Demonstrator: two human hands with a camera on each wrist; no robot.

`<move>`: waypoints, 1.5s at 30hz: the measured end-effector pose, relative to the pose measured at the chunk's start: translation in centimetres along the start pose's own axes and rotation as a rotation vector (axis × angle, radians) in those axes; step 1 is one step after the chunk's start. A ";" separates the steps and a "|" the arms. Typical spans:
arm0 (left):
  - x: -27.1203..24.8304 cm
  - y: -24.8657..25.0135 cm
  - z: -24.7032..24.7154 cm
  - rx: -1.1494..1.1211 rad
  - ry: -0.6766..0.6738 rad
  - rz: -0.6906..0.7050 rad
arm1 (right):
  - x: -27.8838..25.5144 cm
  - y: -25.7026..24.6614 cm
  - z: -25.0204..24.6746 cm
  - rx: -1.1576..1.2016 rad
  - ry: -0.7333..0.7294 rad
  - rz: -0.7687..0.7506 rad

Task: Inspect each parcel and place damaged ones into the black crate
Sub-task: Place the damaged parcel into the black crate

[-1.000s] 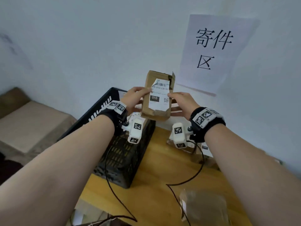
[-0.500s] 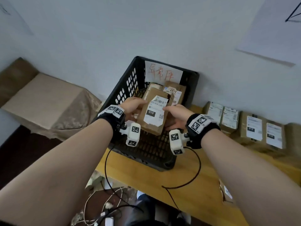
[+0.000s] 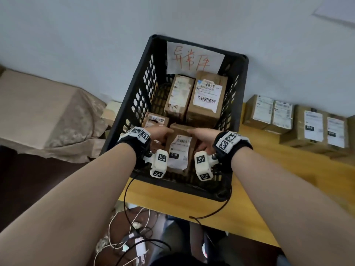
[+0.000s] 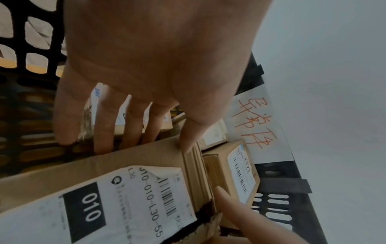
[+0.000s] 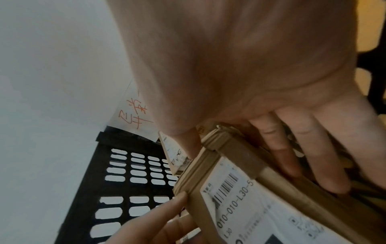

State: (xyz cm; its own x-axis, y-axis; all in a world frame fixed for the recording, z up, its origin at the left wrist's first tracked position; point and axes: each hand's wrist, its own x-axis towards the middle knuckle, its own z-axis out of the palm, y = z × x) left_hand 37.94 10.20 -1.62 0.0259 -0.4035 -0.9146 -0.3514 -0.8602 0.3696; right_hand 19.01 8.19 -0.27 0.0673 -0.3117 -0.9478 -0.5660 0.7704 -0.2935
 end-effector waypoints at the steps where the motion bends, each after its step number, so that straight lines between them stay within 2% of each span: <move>1: 0.4 0.1 -0.2 -0.023 0.010 -0.007 | 0.7 -0.2 0.0 0.005 -0.005 0.000; 9: 2.9 1.1 -1.2 -0.147 -0.015 0.005 | 1.2 -2.1 1.0 0.141 0.058 -0.035; 14: 2.4 1.7 -1.2 -0.207 0.039 -0.015 | 1.3 -2.4 1.0 0.118 0.050 -0.065; 18: 0.4 4.0 -1.4 -0.276 0.193 0.118 | -1.3 -3.7 -0.4 0.185 0.031 -0.187; 24: -5.7 11.9 2.7 -0.382 0.183 0.389 | -8.1 -3.2 -6.6 0.407 -0.028 -0.460; 29: -9.3 16.7 11.1 -0.319 0.092 0.495 | -12.3 2.7 -14.1 0.484 0.101 -0.527; 35: -11.6 18.8 24.8 -0.238 -0.008 0.513 | -13.7 14.5 -24.2 0.441 0.260 -0.446; 39: -10.4 17.5 33.8 -0.217 -0.015 0.439 | -12.8 22.9 -29.9 0.349 0.389 -0.383; 42: -9.1 14.5 39.5 -0.184 -0.035 0.334 | -11.7 28.9 -33.1 0.209 0.483 -0.336; 45: -7.7 11.5 43.7 -0.143 -0.028 0.225 | -10.3 33.7 -35.3 0.130 0.476 -0.232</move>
State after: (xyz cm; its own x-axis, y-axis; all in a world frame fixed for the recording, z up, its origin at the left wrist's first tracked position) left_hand -7.22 17.05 2.45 -0.0648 -0.5823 -0.8104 -0.2093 -0.7861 0.5815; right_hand -29.75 17.70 4.02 -0.2176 -0.6759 -0.7041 -0.4720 0.7043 -0.5302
